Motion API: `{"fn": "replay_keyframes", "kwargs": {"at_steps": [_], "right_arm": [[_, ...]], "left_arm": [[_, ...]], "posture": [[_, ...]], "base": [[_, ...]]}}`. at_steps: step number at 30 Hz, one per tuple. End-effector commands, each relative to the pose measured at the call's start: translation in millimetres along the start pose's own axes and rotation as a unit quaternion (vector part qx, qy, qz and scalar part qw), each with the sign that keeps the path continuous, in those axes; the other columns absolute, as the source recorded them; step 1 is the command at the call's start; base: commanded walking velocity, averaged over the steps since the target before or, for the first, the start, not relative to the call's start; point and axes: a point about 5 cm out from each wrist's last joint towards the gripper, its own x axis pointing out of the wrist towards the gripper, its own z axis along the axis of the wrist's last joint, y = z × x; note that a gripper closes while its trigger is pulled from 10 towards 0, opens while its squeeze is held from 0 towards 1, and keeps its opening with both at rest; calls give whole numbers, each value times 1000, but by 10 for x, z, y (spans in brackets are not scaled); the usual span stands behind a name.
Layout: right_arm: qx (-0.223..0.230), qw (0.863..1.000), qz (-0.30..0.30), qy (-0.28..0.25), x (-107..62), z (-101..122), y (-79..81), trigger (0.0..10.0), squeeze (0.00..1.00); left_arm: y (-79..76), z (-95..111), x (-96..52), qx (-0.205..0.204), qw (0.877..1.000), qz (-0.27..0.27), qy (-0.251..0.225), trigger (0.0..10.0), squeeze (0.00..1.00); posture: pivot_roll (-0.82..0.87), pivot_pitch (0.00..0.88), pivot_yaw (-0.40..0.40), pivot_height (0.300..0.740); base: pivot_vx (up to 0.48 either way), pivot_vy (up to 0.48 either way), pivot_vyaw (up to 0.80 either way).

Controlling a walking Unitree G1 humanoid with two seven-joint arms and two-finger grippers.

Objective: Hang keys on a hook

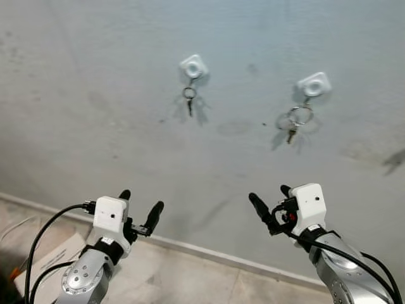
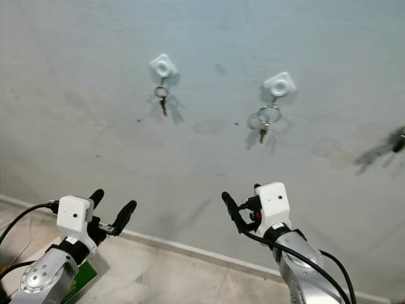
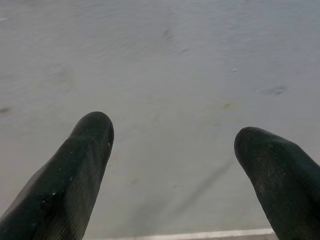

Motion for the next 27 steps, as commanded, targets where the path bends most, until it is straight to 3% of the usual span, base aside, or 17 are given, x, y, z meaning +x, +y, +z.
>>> {"fn": "replay_keyframes", "kwargs": {"at_steps": [1,5,6,7,8,13,20,27], "right_arm": [[5,1000,-1,2,-12,16,20,10000,965],[16,1000,-5,10,0,-8,15,10000,941],[22,1000,-6,11,2,-6,14,10000,753],[22,1000,-6,11,2,-6,14,10000,753],[19,1000,-4,6,28,18,17,10000,0],[-12,1000,14,-8,102,99,70,10000,0],[-22,999,23,-8,124,108,107,10000,0],[-23,999,27,-7,155,103,105,10000,0]], "left_arm": [[36,-27,-9,1,1000,4,9,10000,0],[36,-35,-4,7,1000,9,11,10000,0],[42,-30,-8,12,1000,13,10,10000,0],[42,-30,-8,12,1000,13,10,10000,0],[40,-19,2,17,1000,16,9,10000,0],[38,10,33,18,1000,18,3,10000,0],[-11,35,63,10,1000,-4,-3,10000,0],[4,80,94,-1,1000,10,-12,10000,0]], "posture": [[45,29,34,740],[45,29,34,740],[47,32,35,740],[47,32,35,740],[49,34,34,740],[50,35,31,740],[47,36,27,740],[56,28,19,740]], "base": [[0,0,-775],[0,0,-775],[0,0,-769],[0,0,-769],[0,0,0],[0,0,0],[0,0,779],[0,0,800]]}}
